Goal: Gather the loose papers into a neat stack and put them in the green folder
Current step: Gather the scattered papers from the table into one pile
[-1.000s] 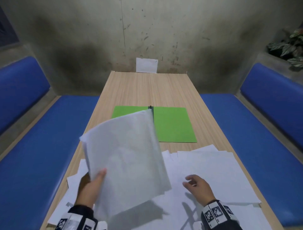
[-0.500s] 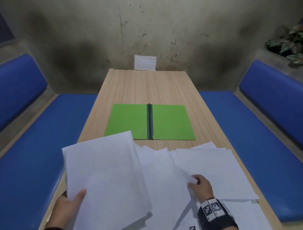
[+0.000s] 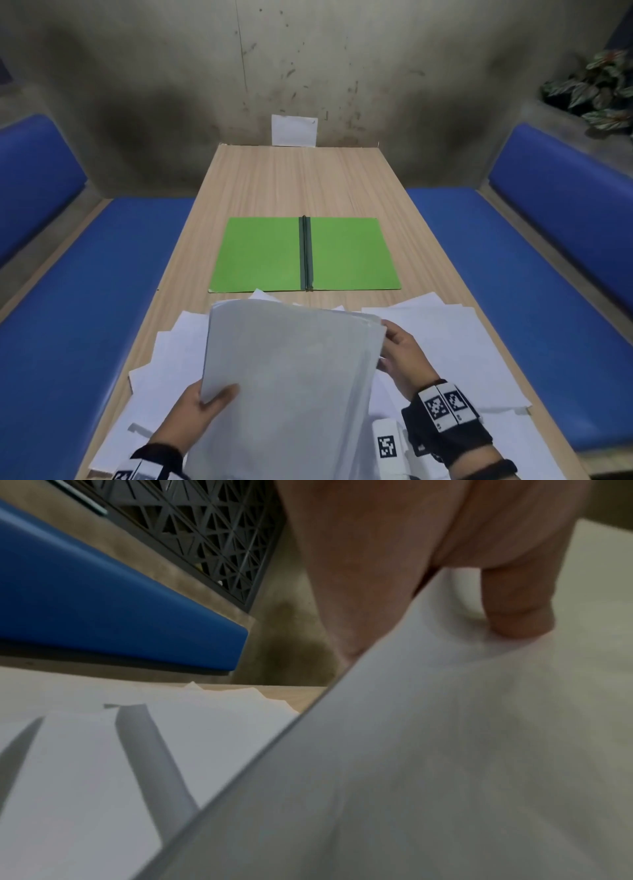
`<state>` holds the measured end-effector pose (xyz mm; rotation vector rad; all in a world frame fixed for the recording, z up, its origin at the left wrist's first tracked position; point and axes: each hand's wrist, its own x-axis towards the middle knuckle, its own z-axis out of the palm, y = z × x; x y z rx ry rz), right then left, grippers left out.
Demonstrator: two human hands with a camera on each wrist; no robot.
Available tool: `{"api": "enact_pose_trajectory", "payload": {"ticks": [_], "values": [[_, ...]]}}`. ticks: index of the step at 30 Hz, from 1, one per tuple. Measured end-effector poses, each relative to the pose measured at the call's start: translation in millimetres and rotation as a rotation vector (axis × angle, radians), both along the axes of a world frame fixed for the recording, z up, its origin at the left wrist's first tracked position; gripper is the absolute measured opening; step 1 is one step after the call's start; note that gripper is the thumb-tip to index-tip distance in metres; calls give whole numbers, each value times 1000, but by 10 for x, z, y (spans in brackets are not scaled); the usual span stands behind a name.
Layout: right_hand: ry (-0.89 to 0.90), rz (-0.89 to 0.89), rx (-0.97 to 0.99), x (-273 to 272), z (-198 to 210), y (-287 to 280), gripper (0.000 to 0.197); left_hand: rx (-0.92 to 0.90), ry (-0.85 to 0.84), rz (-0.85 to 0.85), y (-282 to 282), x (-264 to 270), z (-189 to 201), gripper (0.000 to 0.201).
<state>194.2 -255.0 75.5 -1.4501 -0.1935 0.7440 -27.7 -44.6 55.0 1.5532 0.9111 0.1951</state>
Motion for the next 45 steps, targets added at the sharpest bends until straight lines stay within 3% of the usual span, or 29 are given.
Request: {"api": "enact_pose_trajectory", "payload": {"ticks": [2,6,10,15,19,24,28,31,34,37,39,45], "values": [[34,-130,-166,132,-207,-157,7,44,14,70,63,-47,-63,9],[116,-271,-555,316,-700,-545,19,26,49,246,195,-197,-140,45],[-12,-43,-745,185,-946,-489,30,6,137,280,283,-307,-258,50],[-218,151,-850,1,-942,-205,13,40,223,250,228,-267,-379,57],[-166,-64,-900,96,-906,-367,19,102,269,201,256,-292,-489,68],[93,-367,-1056,255,-932,-901,40,56,366,261,289,-303,-532,55],[227,-504,-1032,305,-876,-1092,25,37,395,284,274,-295,-556,51],[236,-501,-979,375,-852,-1060,23,42,419,289,253,-277,-578,51],[231,-632,-865,378,-833,-1068,11,16,402,311,234,-274,-577,50],[255,-801,-703,344,-752,-1048,45,-49,360,363,233,-282,-572,53],[225,-748,-696,345,-730,-1064,57,-112,334,412,226,-281,-559,53],[-1,-225,-916,378,-764,-1149,37,-264,269,501,165,-245,-565,52]]}}
